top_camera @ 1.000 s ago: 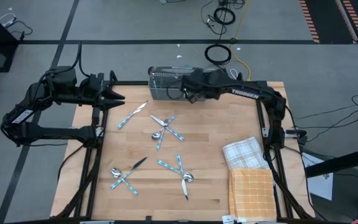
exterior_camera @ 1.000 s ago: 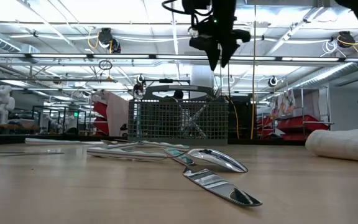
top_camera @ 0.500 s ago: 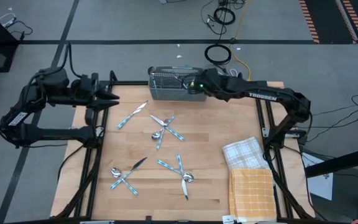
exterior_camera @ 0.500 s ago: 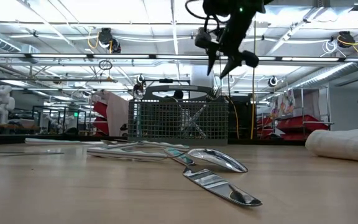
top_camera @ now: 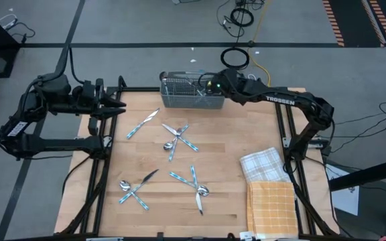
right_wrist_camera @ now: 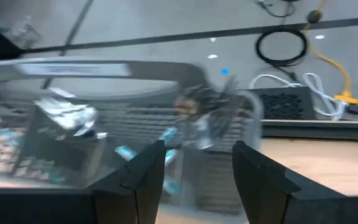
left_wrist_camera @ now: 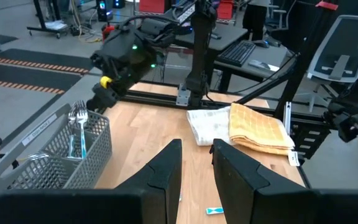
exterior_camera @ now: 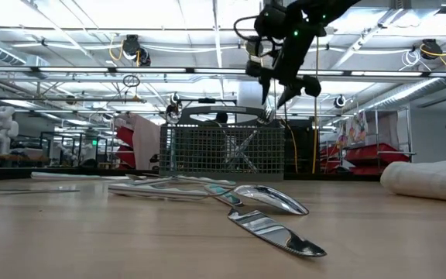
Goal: Sort silverware
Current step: Adjust the gray silverware basket
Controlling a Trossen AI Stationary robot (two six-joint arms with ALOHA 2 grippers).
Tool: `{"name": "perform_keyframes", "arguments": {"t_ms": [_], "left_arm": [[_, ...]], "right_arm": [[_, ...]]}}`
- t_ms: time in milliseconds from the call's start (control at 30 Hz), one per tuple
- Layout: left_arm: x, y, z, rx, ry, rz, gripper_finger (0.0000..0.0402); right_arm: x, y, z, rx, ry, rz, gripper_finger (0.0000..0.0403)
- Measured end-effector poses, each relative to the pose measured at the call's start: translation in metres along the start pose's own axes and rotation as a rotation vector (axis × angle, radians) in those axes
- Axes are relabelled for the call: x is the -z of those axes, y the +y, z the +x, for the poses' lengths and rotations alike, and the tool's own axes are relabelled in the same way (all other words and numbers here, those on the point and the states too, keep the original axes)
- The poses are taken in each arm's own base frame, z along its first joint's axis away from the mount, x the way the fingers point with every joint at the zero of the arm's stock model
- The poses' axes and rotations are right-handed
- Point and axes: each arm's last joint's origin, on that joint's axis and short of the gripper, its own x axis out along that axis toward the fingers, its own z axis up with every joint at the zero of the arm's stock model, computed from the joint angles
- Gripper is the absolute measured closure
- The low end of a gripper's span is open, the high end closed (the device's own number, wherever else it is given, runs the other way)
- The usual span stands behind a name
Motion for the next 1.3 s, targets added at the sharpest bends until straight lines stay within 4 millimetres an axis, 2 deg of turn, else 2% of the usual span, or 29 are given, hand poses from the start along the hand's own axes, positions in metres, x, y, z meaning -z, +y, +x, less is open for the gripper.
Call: {"name": "perform_keyframes", "arguments": {"t_ms": [267, 400, 533, 667, 767, 1000, 1300], "left_arm": [[0.000, 0.000, 0.000, 0.000, 0.001, 0.000, 0.0307], [0.000, 0.000, 0.000, 0.000, 0.001, -0.001, 0.0307], [0.000, 0.000, 0.000, 0.000, 0.002, -0.002, 0.0307], [0.000, 0.000, 0.000, 0.000, 0.003, -0.003, 0.0307], [0.000, 0.000, 0.000, 0.000, 0.003, -0.003, 0.0307], [0.002, 0.000, 0.000, -0.001, 0.019, -0.007, 0.0307], [0.005, 0.000, 0.000, -0.005, 0.047, 0.004, 0.0307]], "right_arm": [[-0.007, -0.005, 0.022, 0.012, -0.002, -0.033, 0.0227], [-0.002, -0.006, 0.036, 0.037, 0.025, -0.050, 0.0240], [0.006, -0.005, 0.048, 0.038, 0.052, -0.060, 0.0287], [0.010, -0.004, 0.055, 0.041, 0.063, -0.081, 0.0358], [0.011, -0.002, 0.054, 0.041, 0.057, -0.109, 0.0395], [0.005, -0.001, 0.042, 0.042, 0.027, -0.133, 0.0402], [-0.010, 0.018, 0.024, -0.008, -0.039, -0.303, 0.0403]]}}
